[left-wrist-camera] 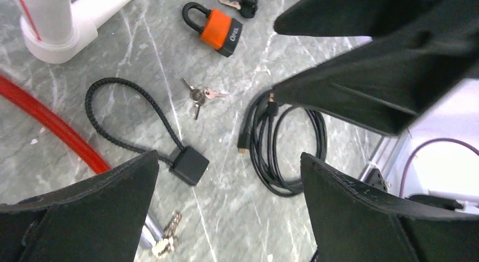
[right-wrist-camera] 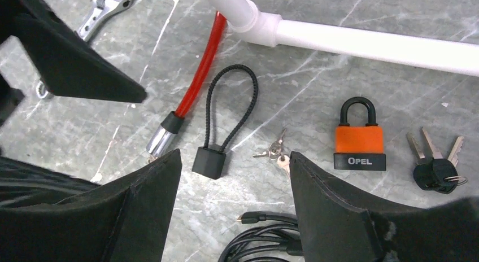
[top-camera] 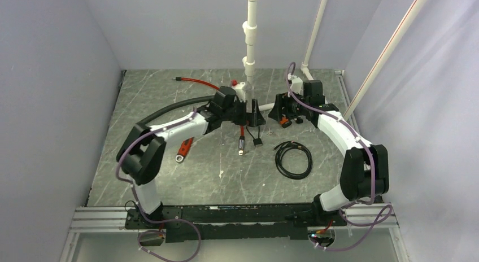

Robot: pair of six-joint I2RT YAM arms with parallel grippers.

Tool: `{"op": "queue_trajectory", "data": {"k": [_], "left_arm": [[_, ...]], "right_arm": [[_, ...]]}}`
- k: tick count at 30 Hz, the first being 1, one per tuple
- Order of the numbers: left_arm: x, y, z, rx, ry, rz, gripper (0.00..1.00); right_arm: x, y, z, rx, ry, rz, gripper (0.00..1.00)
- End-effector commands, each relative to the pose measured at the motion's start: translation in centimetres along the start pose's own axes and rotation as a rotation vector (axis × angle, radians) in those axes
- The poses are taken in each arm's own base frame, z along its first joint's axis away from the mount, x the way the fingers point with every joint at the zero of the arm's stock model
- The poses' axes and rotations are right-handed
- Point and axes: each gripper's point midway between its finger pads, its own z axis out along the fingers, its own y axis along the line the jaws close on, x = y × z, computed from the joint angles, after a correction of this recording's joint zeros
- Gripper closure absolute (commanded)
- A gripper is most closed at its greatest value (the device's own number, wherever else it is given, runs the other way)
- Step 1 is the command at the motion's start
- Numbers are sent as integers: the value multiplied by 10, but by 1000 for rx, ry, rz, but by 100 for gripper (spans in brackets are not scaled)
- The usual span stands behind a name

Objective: Lock with the key
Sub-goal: Place the lock at the center of the board, then pick up the lock from the center of the board.

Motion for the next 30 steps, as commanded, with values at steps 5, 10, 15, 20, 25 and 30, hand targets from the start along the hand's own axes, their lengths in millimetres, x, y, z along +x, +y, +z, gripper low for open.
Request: {"op": "queue_trajectory", "data": {"k": [5, 10, 15, 20, 25, 30], "left_arm": [[-21, 2, -87, 50, -61, 147, 0], [-25, 35, -137, -45, -60, 227, 1], [-50, 76, -199, -198, -171, 266, 1], [-67, 109, -245, -341, -234, 201, 1], [-71, 123, -268, -395, -294, 144, 1], [-72, 123, -271, -389, -315, 112, 1]], "right_arm": [[-2, 28, -18, -83, -47, 25, 28], [7, 52, -23, -117, -19, 1, 30], [20, 78, -7, -58, 35, -67, 32], [24, 96, 18, 43, 57, -73, 33], [25, 98, 43, 212, 83, -61, 40], [29, 100, 68, 295, 109, -50, 44]]}}
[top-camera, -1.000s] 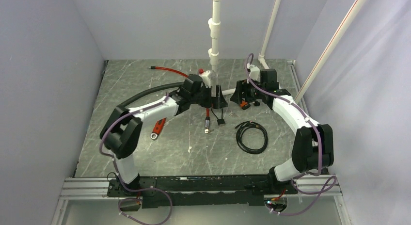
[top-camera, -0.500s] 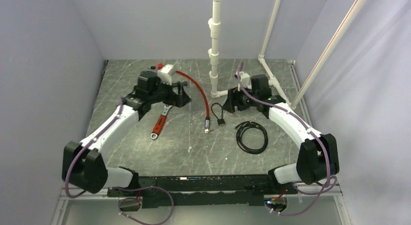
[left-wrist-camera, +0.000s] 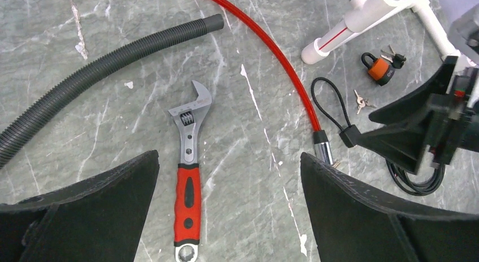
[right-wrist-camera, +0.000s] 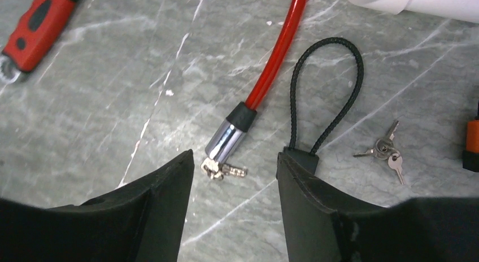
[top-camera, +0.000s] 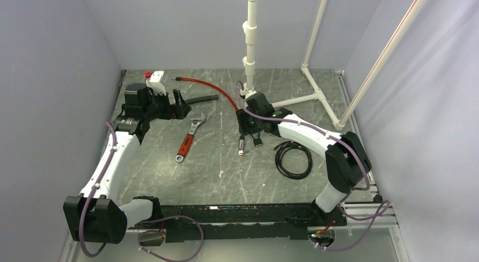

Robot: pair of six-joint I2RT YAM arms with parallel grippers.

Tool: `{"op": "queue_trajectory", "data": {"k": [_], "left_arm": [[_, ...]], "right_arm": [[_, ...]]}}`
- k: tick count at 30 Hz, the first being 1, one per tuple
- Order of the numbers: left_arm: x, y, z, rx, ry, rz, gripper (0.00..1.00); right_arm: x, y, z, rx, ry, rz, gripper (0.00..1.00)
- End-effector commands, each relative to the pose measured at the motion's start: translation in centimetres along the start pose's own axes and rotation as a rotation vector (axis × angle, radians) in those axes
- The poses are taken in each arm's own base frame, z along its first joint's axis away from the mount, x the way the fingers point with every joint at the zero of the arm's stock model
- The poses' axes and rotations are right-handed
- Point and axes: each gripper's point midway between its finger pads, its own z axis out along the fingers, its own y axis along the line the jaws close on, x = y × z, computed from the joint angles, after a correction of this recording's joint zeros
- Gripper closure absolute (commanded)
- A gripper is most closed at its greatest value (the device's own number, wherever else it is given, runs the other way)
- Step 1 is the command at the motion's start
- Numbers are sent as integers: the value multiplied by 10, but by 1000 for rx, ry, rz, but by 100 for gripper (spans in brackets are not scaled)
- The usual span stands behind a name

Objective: Lock with the key
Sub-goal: Pick up the lock from the center of the board.

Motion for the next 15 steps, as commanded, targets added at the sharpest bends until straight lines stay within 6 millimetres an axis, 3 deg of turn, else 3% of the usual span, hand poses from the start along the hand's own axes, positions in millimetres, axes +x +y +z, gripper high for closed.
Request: {"op": "queue_trajectory", "data": {"k": [1, 9, 15], "left_arm": [[-9, -4, -8, 14, -40, -8, 1], [-14, -4, -14, 14, -51, -8, 1], [-18, -10, -19, 31, -57, -29, 1]], "right_arm": [[-21, -8, 13, 149, -45, 49, 46], [-30, -8, 46, 223, -48, 44, 55], [-22, -13, 70, 252, -6, 39, 60]]}}
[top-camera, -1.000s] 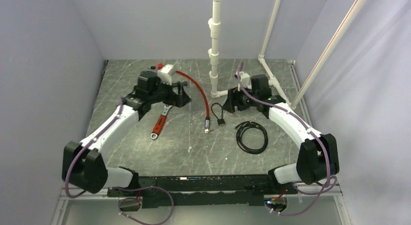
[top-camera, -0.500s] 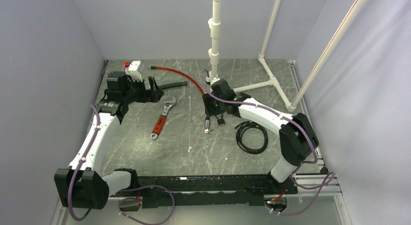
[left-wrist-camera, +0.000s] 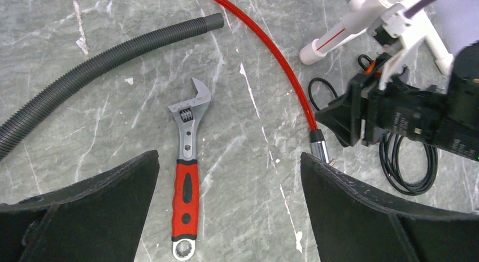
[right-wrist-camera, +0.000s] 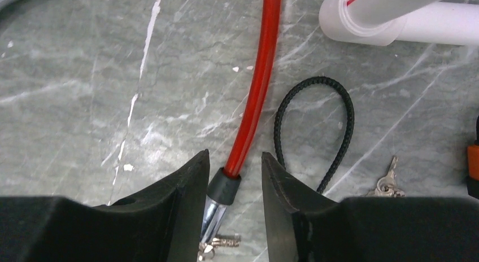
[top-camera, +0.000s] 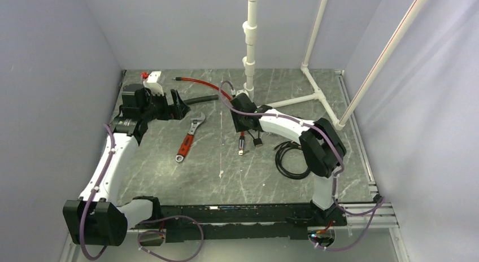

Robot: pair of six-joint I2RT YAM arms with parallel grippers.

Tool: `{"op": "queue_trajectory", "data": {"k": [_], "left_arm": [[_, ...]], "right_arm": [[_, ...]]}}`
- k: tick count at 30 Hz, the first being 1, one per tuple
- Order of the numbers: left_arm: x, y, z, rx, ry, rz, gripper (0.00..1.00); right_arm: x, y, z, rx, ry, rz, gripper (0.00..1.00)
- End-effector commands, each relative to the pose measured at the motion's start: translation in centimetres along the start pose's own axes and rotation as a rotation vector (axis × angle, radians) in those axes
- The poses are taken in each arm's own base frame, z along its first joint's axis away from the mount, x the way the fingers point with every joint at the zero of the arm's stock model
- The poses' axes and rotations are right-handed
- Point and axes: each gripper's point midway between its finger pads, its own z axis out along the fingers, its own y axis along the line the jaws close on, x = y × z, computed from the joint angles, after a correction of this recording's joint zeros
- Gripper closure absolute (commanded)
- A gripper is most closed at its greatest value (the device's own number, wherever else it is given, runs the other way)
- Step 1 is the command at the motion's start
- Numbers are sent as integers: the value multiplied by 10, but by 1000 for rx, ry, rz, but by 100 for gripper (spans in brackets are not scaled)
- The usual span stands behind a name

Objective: Lock with the key
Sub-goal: Pick up the lock from the center of the board.

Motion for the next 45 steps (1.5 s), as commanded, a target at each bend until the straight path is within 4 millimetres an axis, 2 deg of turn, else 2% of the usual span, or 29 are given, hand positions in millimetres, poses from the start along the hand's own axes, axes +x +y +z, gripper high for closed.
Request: {"op": "queue_trajectory", "data": {"k": [1, 6, 14, 17, 20, 21, 24, 30, 39, 41, 45], "left_arm": [[-19, -14, -13, 43, -53, -5, 1], [-27, -18, -15, 55, -71, -2, 0], [-28, -18, -17, 46, -78, -6, 1], [-27, -15, -17, 33, -77, -10, 1], [-27, -11, -16, 15, -75, -5, 1], [-27, -10, -16, 11, -74, -1, 1], [-30, -7, -16, 5, -72, 14, 0], [-38, -3, -13, 30, -34, 14, 1], [-67, 19, -19, 125, -41, 25, 1], [-71, 22, -18, 171, -30, 57, 1], [-79, 28, -12, 247, -4, 274, 1]], "right_arm": [[-15, -1, 10, 49, -25, 25, 62], [-5, 0, 28, 62, 14, 39, 62], [16, -1, 50, 108, 94, 68, 63], [22, 1, 55, 101, 118, 82, 75], [22, 5, 54, 91, 131, 102, 97], [18, 6, 52, 90, 123, 109, 100], [-2, 9, 43, 83, 75, 127, 100], [-57, 19, 15, 36, -88, 179, 100], [-116, 30, -36, -59, -317, 144, 100], [-126, 35, -47, -83, -361, 123, 100], [-143, 45, -69, -129, -437, 63, 100]]}}
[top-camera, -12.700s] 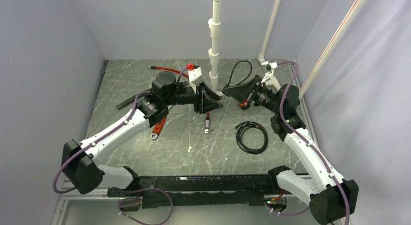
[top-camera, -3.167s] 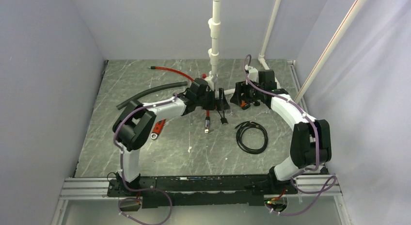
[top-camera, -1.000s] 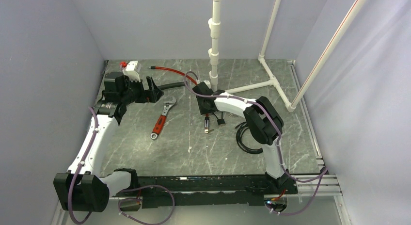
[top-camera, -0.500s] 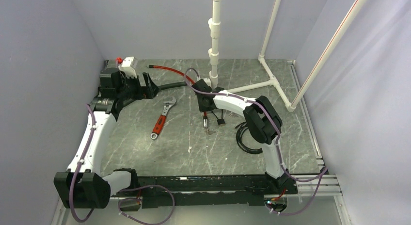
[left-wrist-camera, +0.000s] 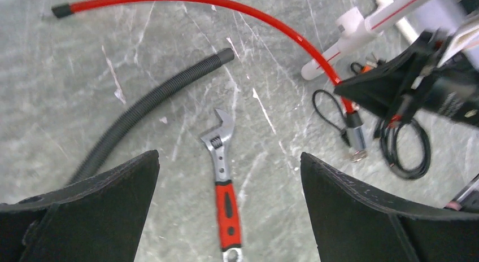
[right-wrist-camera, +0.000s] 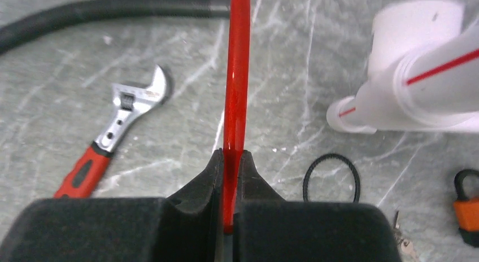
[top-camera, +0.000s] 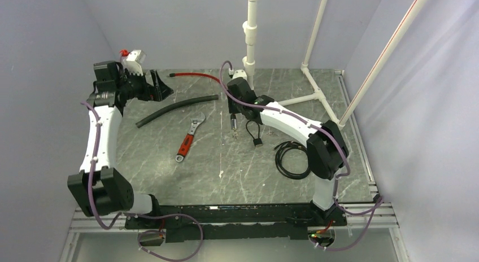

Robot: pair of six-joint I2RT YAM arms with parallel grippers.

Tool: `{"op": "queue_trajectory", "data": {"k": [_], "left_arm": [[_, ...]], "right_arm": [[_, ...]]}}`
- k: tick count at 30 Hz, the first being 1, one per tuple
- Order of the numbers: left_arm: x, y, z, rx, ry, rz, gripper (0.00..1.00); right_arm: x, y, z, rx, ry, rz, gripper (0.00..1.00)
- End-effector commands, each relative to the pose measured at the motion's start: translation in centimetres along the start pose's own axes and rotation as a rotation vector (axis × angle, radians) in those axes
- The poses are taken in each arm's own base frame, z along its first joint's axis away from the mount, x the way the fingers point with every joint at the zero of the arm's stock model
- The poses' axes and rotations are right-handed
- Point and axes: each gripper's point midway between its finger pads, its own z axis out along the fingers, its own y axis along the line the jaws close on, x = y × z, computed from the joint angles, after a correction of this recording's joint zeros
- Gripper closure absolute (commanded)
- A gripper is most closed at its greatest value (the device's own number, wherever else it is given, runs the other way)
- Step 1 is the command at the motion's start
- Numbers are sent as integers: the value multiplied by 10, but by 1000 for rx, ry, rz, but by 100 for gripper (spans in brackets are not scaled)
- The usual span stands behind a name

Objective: Lock with the key
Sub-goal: Pick up the lock from the center of the board.

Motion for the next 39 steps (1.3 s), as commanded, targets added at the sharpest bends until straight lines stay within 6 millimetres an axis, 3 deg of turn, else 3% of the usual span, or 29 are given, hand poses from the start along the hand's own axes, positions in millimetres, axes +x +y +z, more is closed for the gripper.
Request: {"op": "queue_trajectory", "data": {"k": [1, 7, 12, 18, 25, 31, 35, 39], "left_arm": [[-16, -8, 0, 155, 14, 293, 1], [-22, 4, 18, 252, -55, 698, 5], [-33, 23, 51, 310, -155, 946, 6], [-34, 43, 101, 397, -162, 1064, 7], [-12, 52, 164, 408, -134, 1188, 8], [-5, 66, 214, 367, -131, 1239, 13], [-3, 69, 238, 348, -138, 1257, 22], [-11, 71, 246, 316, -178, 1250, 43]], "right_arm": [[-61, 30, -32, -116, -213, -55, 100], [-73, 48, -45, -162, -263, -134, 100], [-80, 63, -55, -186, -300, -199, 100], [-82, 70, -59, -191, -316, -226, 100], [-83, 74, -56, -198, -310, -225, 100], [-85, 79, -54, -214, -303, -228, 100], [-84, 84, -53, -230, -295, -226, 100], [-81, 88, -54, -253, -281, -217, 100]]}}
